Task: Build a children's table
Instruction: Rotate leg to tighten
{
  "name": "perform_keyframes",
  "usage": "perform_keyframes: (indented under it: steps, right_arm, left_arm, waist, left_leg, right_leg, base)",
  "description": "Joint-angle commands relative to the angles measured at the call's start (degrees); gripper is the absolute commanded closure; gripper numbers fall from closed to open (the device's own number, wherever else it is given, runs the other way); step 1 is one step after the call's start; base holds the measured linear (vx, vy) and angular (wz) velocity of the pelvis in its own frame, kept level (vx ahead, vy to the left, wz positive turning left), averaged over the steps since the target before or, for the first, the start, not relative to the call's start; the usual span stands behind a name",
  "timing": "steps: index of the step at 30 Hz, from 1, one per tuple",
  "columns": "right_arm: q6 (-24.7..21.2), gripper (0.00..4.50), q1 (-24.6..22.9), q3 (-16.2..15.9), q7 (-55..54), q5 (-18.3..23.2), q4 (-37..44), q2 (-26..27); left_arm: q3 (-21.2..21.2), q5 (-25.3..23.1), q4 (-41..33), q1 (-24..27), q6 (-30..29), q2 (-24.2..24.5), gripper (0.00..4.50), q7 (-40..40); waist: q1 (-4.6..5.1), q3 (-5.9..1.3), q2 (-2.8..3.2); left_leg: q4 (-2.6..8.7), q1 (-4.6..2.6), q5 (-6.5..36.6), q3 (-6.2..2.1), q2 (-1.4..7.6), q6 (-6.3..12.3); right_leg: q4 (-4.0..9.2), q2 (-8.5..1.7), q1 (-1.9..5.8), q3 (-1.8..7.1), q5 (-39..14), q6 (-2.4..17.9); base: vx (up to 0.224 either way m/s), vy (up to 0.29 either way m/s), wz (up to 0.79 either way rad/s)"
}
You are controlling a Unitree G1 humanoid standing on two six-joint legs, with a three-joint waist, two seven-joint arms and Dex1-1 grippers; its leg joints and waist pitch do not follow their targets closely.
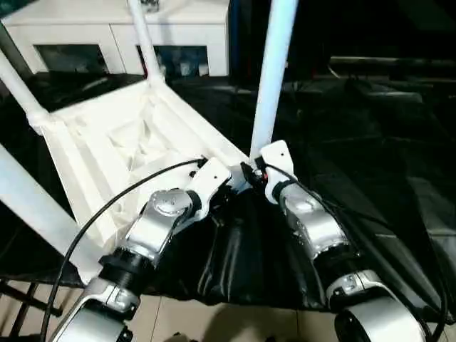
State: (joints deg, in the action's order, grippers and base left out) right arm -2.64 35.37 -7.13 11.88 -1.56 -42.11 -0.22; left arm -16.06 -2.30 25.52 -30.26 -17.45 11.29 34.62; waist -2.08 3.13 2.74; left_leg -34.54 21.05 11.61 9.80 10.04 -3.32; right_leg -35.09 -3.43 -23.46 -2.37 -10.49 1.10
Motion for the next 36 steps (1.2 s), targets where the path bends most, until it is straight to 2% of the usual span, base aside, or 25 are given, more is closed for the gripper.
perform_keyframes:
  steps: [1,2,5,7,8,9,11,12,14,17,18,21,22,26,30,36]
  right_arm:
    - [1.7,0.86,-0.2,-2.8,5.1,1.4,0.6,2.6]
    - [2.8,0.75,-0.6,-2.2,7.5,1.8,1.4,0.4]
    - [4.2,0.57,-0.7,-1.7,10.3,2.0,1.2,-1.4]
    - [4.7,0.57,-1.5,-1.6,14.9,3.1,2.2,-3.4]
    - [5.2,0.57,-2.6,-2.3,20.3,3.6,3.4,-6.1]
    - [5.5,0.57,-3.0,-2.7,22.0,3.6,3.8,-7.0]
    - [5.8,0.57,-3.6,-3.4,26.5,4.2,4.7,-9.0]
    - [5.8,0.57,-3.6,-3.4,26.5,4.2,4.7,-9.0]
    - [6.4,0.57,-4.5,-5.1,34.6,5.0,6.3,-12.0]
    - [6.6,0.57,-5.1,-6.3,39.6,5.4,7.5,-13.8]
    - [6.2,0.57,-5.4,-6.8,42.1,5.7,8.1,-14.6]
    - [6.3,0.57,-5.8,-8.1,47.1,6.3,9.2,-16.6]
    - [6.4,0.57,-5.7,-8.2,47.4,6.3,9.2,-16.8]
    - [6.4,1.03,-5.7,-8.1,50.5,7.1,9.5,-17.3]
    - [6.1,1.24,-5.9,-8.0,52.4,7.5,10.1,-17.4]
    - [5.6,1.66,-5.9,-8.7,55.4,8.1,10.7,-17.9]
  left_arm:
    - [-0.4,2.5,-0.7,-0.5,4.1,-1.8,4.5,1.1]
    - [0.3,3.7,-1.6,0.4,5.8,-0.3,4.5,4.3]
    - [1.2,4.6,-1.9,1.2,7.5,0.7,4.5,7.4]
    - [1.6,5.8,-2.8,2.1,7.9,2.0,4.5,10.4]
    - [1.9,7.4,-4.1,3.2,8.2,3.6,4.5,13.9]
    - [1.9,7.9,-4.5,3.5,8.2,4.2,4.5,15.1]
    - [2.3,8.9,-5.2,4.2,9.2,5.3,4.5,17.6]
    - [2.3,8.9,-5.2,4.2,9.2,5.3,4.5,17.6]
    - [3.0,10.7,-6.4,5.3,9.4,7.0,4.5,21.4]
    - [3.4,11.4,-6.7,5.8,9.6,8.2,4.5,23.3]
    - [3.4,11.5,-6.6,6.0,9.7,8.9,4.5,24.1]
    - [2.5,9.7,-5.6,6.2,11.3,11.6,4.5,25.8]
    - [2.2,9.2,-5.3,6.2,11.7,12.0,4.5,26.0]
    - [0.7,5.9,-3.6,6.3,14.0,14.5,4.5,26.9]
    - [0.8,6.2,-3.9,6.7,13.9,14.8,4.5,27.8]
    - [0.2,6.1,-3.6,6.9,15.0,15.8,4.5,29.4]
  waist:
    - [-0.24,-3.6,-0.87]
    - [-0.27,-3.75,-0.88]
    - [-0.24,-4.06,-0.72]
    - [-0.46,-4.23,-0.88]
    - [-0.7,-4.23,-0.8]
    - [-0.74,-4.18,-0.74]
    - [-1.06,-4.03,-0.75]
    - [-1.15,-3.98,-0.79]
    - [-1.33,-3.9,-0.8]
    - [-1.38,-3.81,-0.86]
    - [-1.34,-3.89,-1.08]
    - [-1.64,-3.92,-1.16]
    - [-1.62,-3.96,-1.02]
    - [-1.56,-3.97,-1.09]
    - [-1.64,-4.08,-1.27]
    - [-1.87,-4.04,-1.37]
  left_leg:
    - [4.11,-0.13,9.3,-0.73,2.36,2.36]
    - [3.99,0.01,8.3,-0.69,2.34,2.78]
    - [3.72,0.16,6.1,-0.62,2.32,3.61]
    - [3.43,0.27,3.8,-0.54,2.3,5.5]
    - [3.38,0.18,4.3,-0.54,2.43,6.17]
    - [3.39,0.16,4.5,-0.49,2.5,6.74]
    - [3.43,0.01,5.3,-0.39,2.57,6.76]
    - [3.47,0.01,5.9,-0.38,2.61,6.6]
    - [3.67,-0.13,7.4,-0.46,2.77,5.56]
    - [3.69,-0.08,7.7,-0.43,2.76,5.38]
    - [3.6,-0.03,7.7,-0.36,2.68,5.44]
    - [3.53,0.07,6.7,-0.41,2.68,5.96]
    - [3.54,0.06,6.4,-0.41,2.74,5.96]
    - [3.66,-0.05,6.6,-0.52,2.84,5.41]
    - [3.57,-0.12,6.0,-0.38,2.82,5.38]
    - [3.59,-0.14,6.4,-0.38,2.87,5.35]
  right_leg:
    - [4.51,-4.42,3.14,2.44,-13.6,11.2]
    - [4.24,-4.4,3.27,2.45,-11.3,11.7]
    - [3.77,-4.42,3.44,2.46,-7.1,12.8]
    - [3.23,-4.29,3.6,2.35,-1.8,14.2]
    - [3.11,-4.39,3.57,2.26,-1.3,14.7]
    - [3.19,-4.29,3.42,2.24,-1.3,15.0]
    - [3.38,-4.27,3.25,2.27,-3.0,15.2]
    - [3.43,-4.29,3.27,2.27,-3.8,15.1]
    - [3.57,-4.3,3.29,2.22,-6.8,14.6]
    - [3.59,-4.18,3.25,2.24,-7.2,14.3]
    - [3.56,-4.17,3.35,2.24,-7.2,14.3]
    - [3.51,-4.23,3.36,2.25,-7.2,13.9]
    - [3.48,-4.23,3.24,2.2,-7.1,13.9]
    - [3.5,-4.26,3.2,2.18,-7.7,13.9]
    - [3.24,-4.19,3.23,2.18,-5.2,14.7]
    - [3.31,-4.25,3.23,2.14,-6.5,14.6]
  base:
    - [0.0,0.0,0.0]
    - [0.0,0.0,0.0]
    - [0.0,0.0,0.0]
    - [0.0,0.0,0.0]
    - [0.0,0.0,0.0]
    - [0.0,0.0,0.0]
    - [0.0,0.0,0.0]
    - [0.0,0.0,0.0]
    - [0.0,0.0,0.0]
    - [0.0,0.0,0.0]
    - [0.0,0.0,0.0]
    - [0.0,0.0,0.0]
    - [0.0,0.0,0.0]
    - [0.0,0.0,0.0]
    - [0.0,0.0,0.0]
    - [0.0,0.0,0.0]
